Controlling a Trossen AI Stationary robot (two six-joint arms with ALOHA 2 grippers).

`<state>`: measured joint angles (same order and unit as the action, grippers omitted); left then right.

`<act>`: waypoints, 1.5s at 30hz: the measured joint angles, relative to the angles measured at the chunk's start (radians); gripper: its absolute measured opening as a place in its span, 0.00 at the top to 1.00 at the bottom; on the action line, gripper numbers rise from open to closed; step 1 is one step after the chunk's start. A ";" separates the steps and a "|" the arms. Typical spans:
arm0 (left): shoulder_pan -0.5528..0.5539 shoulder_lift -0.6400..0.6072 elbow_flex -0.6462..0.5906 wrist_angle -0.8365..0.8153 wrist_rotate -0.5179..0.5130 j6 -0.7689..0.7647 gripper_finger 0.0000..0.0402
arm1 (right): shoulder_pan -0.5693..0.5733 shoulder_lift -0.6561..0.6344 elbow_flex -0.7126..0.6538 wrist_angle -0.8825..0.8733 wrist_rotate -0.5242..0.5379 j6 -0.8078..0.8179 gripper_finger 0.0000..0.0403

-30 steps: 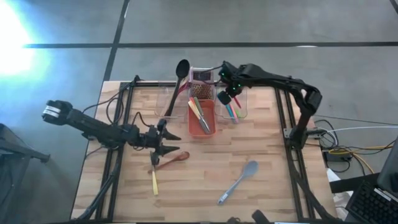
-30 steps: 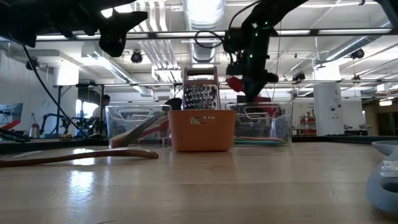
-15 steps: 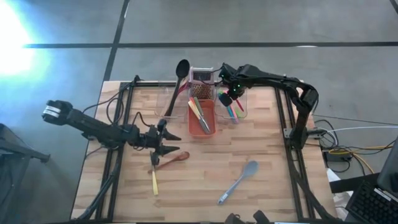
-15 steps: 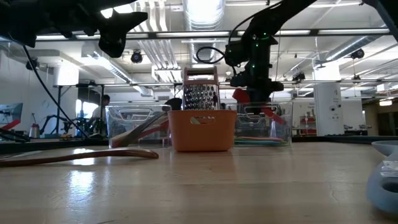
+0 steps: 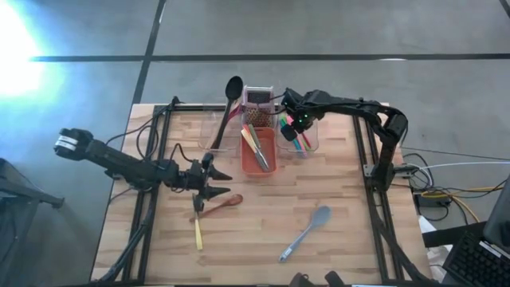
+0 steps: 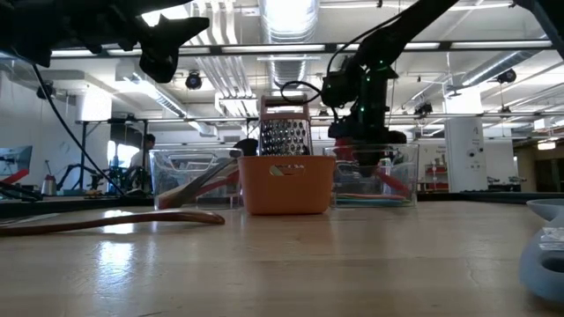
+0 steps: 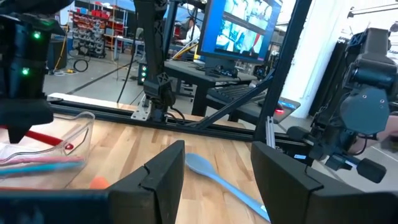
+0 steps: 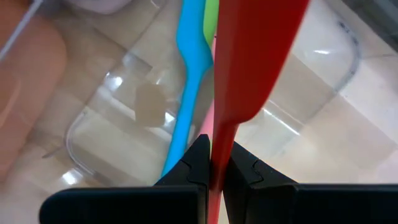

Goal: Pick & Place Kitchen Items
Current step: Put the red spatula into the right transparent bin, then put the yellow table knife into the orange bin

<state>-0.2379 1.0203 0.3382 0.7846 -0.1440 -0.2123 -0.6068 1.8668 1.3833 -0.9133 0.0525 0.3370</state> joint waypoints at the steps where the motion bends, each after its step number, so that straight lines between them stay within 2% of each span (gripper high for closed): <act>1: 0.000 0.000 0.000 0.000 0.000 0.000 0.53 | -0.002 0.000 -0.007 0.014 -0.007 0.001 0.97; 14: 0.000 -0.004 0.004 0.009 -0.007 0.005 0.53 | -0.035 0.000 -0.077 0.144 -0.033 0.003 0.97; 28: 0.001 -0.004 0.004 0.008 -0.013 0.008 0.53 | -0.041 0.000 -0.080 0.164 -0.036 -0.008 0.96; 45: 0.001 -0.004 0.004 0.008 -0.012 0.019 0.54 | -0.032 -0.025 -0.080 0.170 -0.054 -0.024 0.75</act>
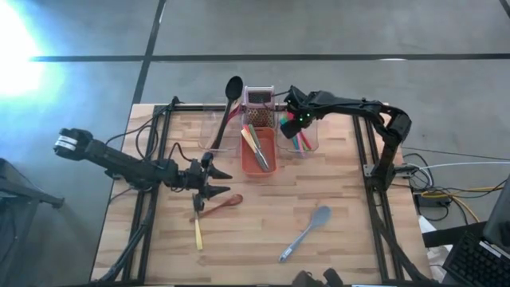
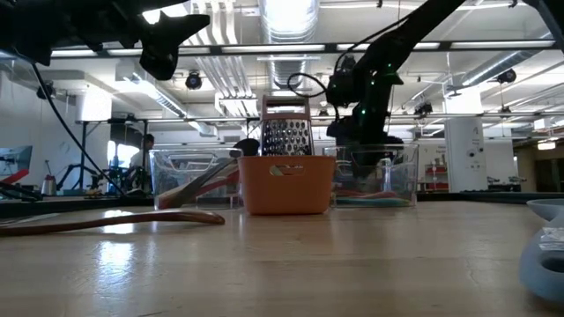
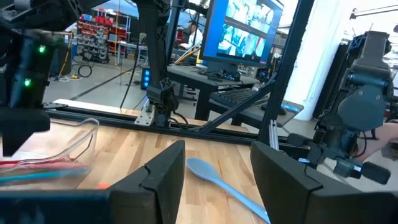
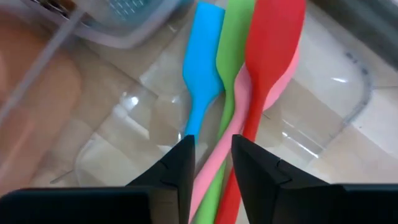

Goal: Pick & Place Kitchen Items
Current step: Put the yellow table knife into the orange bin

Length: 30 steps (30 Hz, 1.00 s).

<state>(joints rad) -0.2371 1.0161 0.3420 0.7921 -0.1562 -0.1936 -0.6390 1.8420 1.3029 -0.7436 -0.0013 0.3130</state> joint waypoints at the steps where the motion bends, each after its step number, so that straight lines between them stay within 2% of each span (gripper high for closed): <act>1: 0.000 0.000 0.000 0.000 0.000 0.000 0.54 | 0.000 -0.011 0.000 -0.001 0.000 0.000 0.74; 7: 0.000 0.000 0.000 0.001 -0.010 0.016 0.54 | 0.019 -0.102 0.000 -0.013 0.000 0.006 0.73; 14: 0.000 0.000 0.000 0.000 -0.037 0.014 0.54 | 0.113 -0.265 0.000 -0.068 0.005 0.021 0.79; 17: 0.000 0.000 0.000 -0.003 -0.037 -0.004 0.54 | 0.185 -0.350 0.000 -0.102 0.026 0.026 0.84; 21: 0.000 0.006 -0.001 -0.049 -0.037 -0.096 0.54 | 0.315 -0.462 0.000 -0.162 0.107 0.037 0.90; 25: 0.000 0.033 -0.002 -0.052 -0.038 -0.151 0.54 | 0.459 -0.557 0.000 -0.230 0.209 0.114 0.96; 30: 0.001 0.054 -0.002 -0.076 -0.086 -0.293 0.54 | 0.620 -0.630 -0.004 -0.275 0.314 0.209 0.98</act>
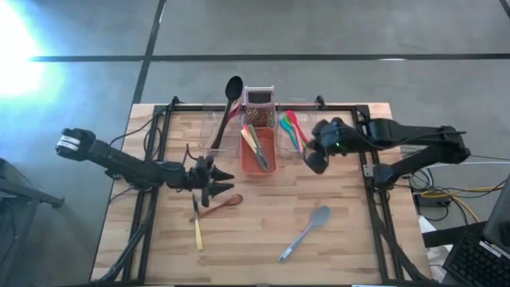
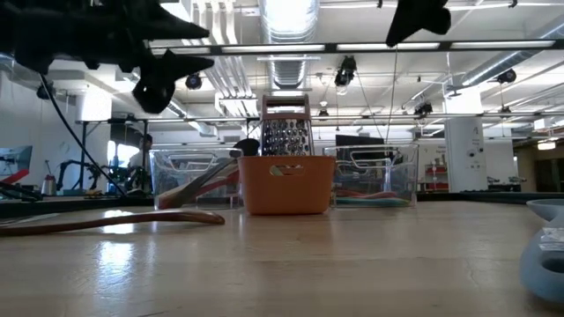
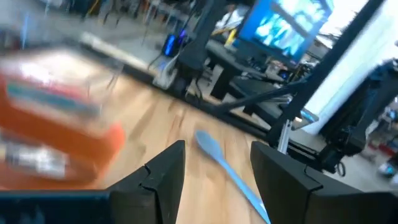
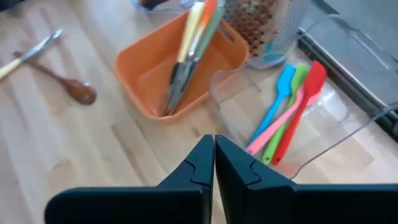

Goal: Pick & Place Kitchen Items
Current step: Put the yellow table knife into the orange bin

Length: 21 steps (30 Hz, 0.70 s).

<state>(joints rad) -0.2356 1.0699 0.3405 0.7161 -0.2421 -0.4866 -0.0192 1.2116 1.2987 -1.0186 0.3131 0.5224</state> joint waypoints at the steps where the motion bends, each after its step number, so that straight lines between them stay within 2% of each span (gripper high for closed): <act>1: -0.002 -0.001 0.000 -0.022 -0.003 -0.049 0.54 | 0.025 -0.007 0.000 -0.005 0.006 0.007 0.98; 4: -0.034 -0.006 0.002 -0.093 -0.015 -0.176 0.54 | 0.088 -0.015 0.000 -0.023 0.038 0.012 0.98; 8: -0.134 -0.007 0.065 -0.267 -0.140 -0.295 0.55 | 0.140 -0.006 -0.004 -0.054 0.111 0.021 0.98; 14: -0.339 0.012 0.310 -0.828 -0.461 -0.528 0.60 | 0.153 0.003 -0.051 -0.097 0.135 0.021 0.98; 16: -0.397 0.038 0.397 -0.994 -0.531 -0.634 0.61 | 0.152 0.002 -0.075 -0.099 0.137 0.020 0.98; 19: -0.461 0.099 0.508 -1.174 -0.535 -0.713 0.62 | 0.152 0.001 -0.111 -0.103 0.160 0.000 0.98; 21: -0.491 0.149 0.573 -1.248 -0.488 -0.657 0.62 | 0.152 0.001 -0.137 -0.105 0.166 -0.020 0.98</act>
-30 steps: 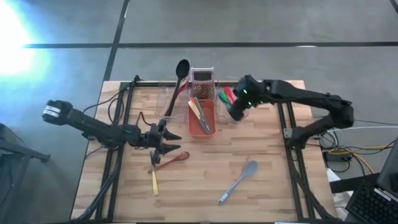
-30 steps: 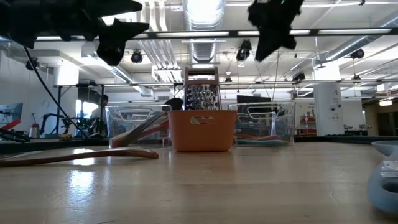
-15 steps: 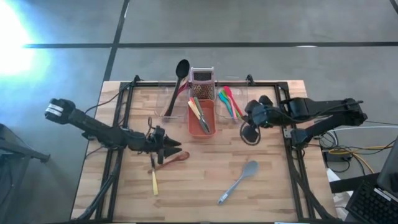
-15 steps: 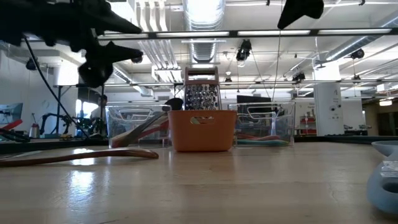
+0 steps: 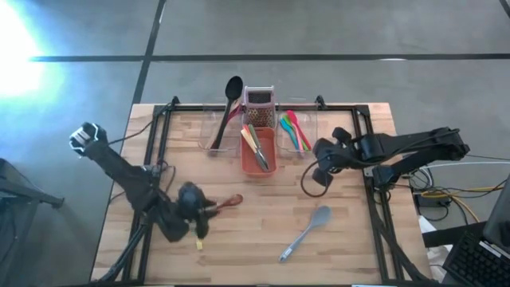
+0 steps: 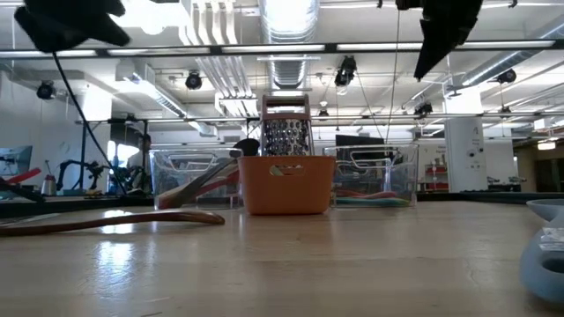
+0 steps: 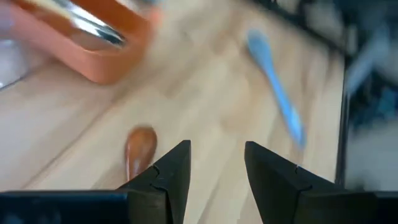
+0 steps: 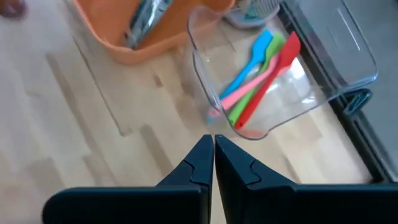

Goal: Pick & Place Kitchen Items
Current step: Put the yellow table knife into the orange bin

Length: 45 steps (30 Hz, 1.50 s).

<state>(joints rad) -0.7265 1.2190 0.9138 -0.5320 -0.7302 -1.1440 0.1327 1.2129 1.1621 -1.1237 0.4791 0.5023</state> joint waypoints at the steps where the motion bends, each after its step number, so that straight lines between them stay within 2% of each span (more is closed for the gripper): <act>1: -0.008 0.027 0.030 -0.031 0.046 0.071 0.62 | -0.001 0.000 -0.011 0.000 0.003 -0.010 0.98; 5: -0.017 0.146 0.129 -0.141 0.267 0.442 0.62 | -0.002 0.000 -0.035 0.004 0.028 -0.038 0.98; 7: -0.017 0.206 0.170 -0.205 0.341 0.564 0.62 | -0.002 0.000 -0.038 0.004 0.029 -0.039 0.98; 17: -0.022 0.446 0.361 -0.597 0.589 0.789 0.62 | -0.002 0.000 0.017 0.004 0.028 -0.005 0.98; 20: -0.041 0.481 0.383 -0.666 0.601 0.857 0.62 | -0.002 0.000 0.040 0.004 0.026 0.016 0.98; 28: -0.077 0.501 0.392 -0.656 0.598 1.031 0.62 | -0.002 0.000 0.060 0.005 0.020 0.071 0.98; 33: -0.087 0.501 0.391 -0.651 0.544 1.177 0.61 | -0.002 0.000 0.060 0.005 0.018 0.097 0.98; 39: -0.089 0.501 0.351 -0.523 0.531 1.301 0.60 | -0.002 0.000 0.060 0.005 0.018 0.130 0.98; 45: -0.093 0.501 0.271 -0.464 0.587 1.311 0.60 | -0.002 0.000 0.060 0.005 0.015 0.132 0.98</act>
<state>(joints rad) -0.8193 1.7201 1.1847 -0.9959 -0.1435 0.1666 0.1307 1.2129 1.2217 -1.1187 0.4942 0.6342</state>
